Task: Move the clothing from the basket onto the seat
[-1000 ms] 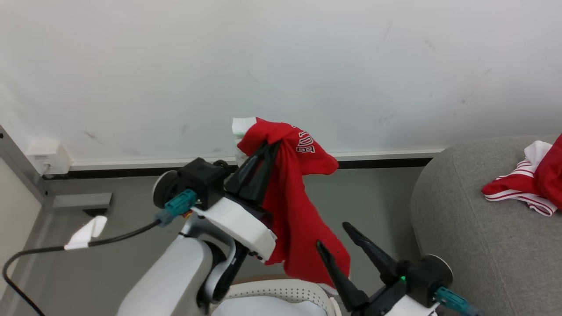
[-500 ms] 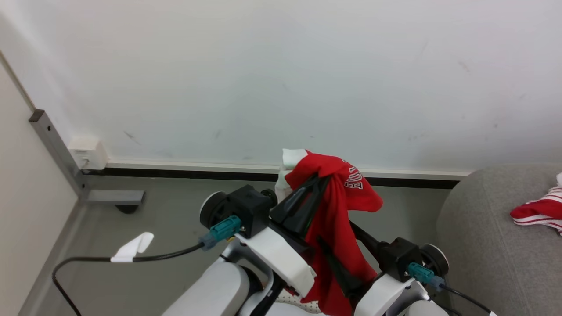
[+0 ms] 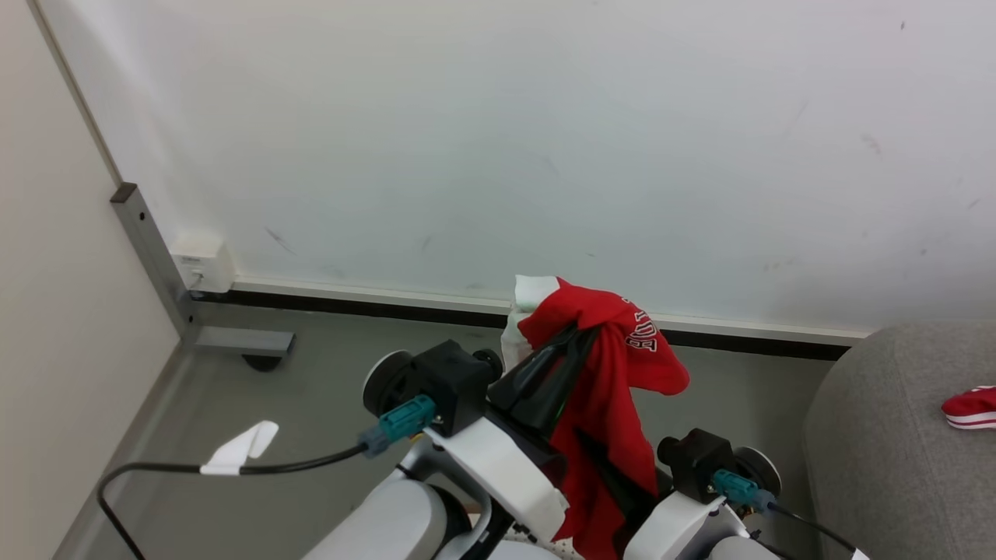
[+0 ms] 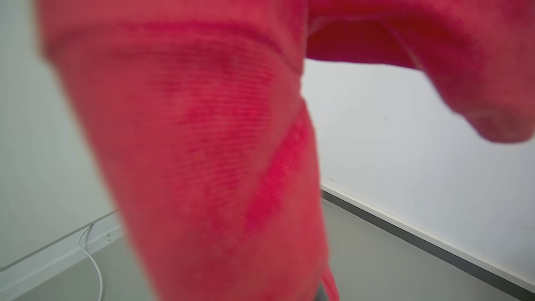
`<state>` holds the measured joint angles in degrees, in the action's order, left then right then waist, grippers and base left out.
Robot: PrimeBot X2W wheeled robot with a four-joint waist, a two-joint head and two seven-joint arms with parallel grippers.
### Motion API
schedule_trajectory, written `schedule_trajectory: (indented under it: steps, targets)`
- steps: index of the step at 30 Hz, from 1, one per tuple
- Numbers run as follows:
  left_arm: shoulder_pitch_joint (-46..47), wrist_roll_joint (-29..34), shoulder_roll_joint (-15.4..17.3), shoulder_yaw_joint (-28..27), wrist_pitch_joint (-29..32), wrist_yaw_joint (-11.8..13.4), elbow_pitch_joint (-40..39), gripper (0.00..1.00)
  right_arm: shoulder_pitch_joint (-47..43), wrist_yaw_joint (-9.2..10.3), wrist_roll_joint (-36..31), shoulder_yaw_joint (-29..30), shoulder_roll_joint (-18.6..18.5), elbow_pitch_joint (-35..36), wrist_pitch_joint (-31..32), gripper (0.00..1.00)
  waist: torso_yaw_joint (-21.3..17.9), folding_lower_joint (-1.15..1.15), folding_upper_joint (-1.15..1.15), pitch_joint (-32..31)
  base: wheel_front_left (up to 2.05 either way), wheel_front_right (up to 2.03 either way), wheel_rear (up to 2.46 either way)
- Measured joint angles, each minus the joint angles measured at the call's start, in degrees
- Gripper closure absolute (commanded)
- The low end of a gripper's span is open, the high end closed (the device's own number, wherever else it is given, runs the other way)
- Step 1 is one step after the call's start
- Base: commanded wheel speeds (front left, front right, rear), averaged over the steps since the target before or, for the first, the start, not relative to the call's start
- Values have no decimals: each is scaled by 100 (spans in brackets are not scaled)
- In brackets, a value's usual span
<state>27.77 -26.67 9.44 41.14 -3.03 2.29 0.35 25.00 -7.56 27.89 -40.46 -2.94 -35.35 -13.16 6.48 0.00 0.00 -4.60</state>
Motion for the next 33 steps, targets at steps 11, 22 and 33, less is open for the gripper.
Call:
schedule_trajectory:
  steps: [11, 22, 33]
  targets:
    - [-125, -24, 123, -127, -35, 169, 113, 100, -1, 0, 434, 265, -47, 188, -154, 100, -246, 0, 0, 96, 0, 0, 0]
    - [-319, -212, 153, 35, -85, 13, 38, 0, -133, 1, 740, 1282, -293, 923, -182, 100, -849, 0, 0, 318, 0, 0, 0]
    - [-305, -211, 244, 235, -109, -226, -76, 0, -600, 1, 794, 2532, -575, 1589, -188, 100, -1815, 0, 0, 603, 0, 0, 0]
